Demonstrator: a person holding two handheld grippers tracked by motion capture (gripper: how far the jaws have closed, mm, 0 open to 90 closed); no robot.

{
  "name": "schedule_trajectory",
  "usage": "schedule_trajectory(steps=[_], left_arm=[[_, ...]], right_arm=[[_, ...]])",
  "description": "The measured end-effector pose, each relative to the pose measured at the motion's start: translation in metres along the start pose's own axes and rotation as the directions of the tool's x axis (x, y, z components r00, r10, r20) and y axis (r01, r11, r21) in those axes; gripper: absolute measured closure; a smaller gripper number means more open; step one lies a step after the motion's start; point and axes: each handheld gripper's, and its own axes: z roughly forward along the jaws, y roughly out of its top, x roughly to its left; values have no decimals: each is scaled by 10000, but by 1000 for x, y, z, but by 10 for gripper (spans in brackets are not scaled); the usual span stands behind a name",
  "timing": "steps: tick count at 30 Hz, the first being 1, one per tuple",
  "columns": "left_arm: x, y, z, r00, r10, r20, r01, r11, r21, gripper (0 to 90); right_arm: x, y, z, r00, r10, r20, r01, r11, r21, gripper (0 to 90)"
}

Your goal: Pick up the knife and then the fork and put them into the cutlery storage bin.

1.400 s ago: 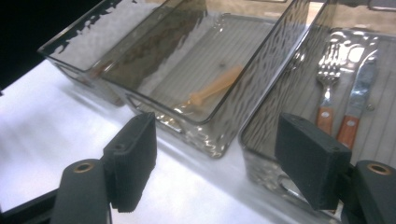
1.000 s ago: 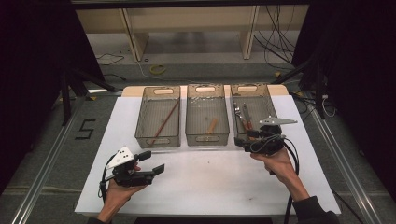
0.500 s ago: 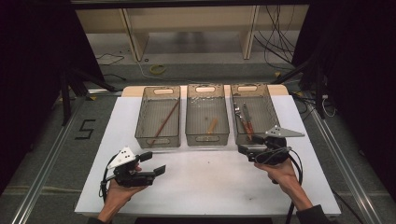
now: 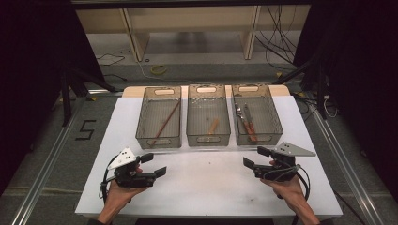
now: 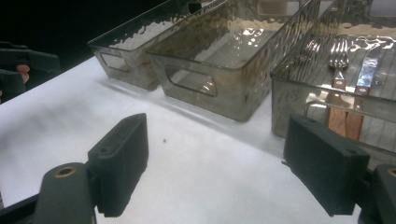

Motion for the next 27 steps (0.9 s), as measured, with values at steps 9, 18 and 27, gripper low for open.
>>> schedule_trajectory(steps=[9, 18, 27], left_arm=[[-1, 0, 0, 10000, 13, 43, -13, 10000, 6, 195], [-1, 0, 0, 10000, 48, 77, -48, 10000, 45, 195], [-1, 0, 0, 10000, 19, 80, -19, 10000, 23, 195]], right_arm=[[1, -12, -4, 10000, 19, 64, -20, 9999, 156, 220], [1, -20, -9, 9998, 77, 165, -80, 9999, 153, 220], [1, -22, -10, 9998, 75, 199, -78, 9998, 156, 217]])
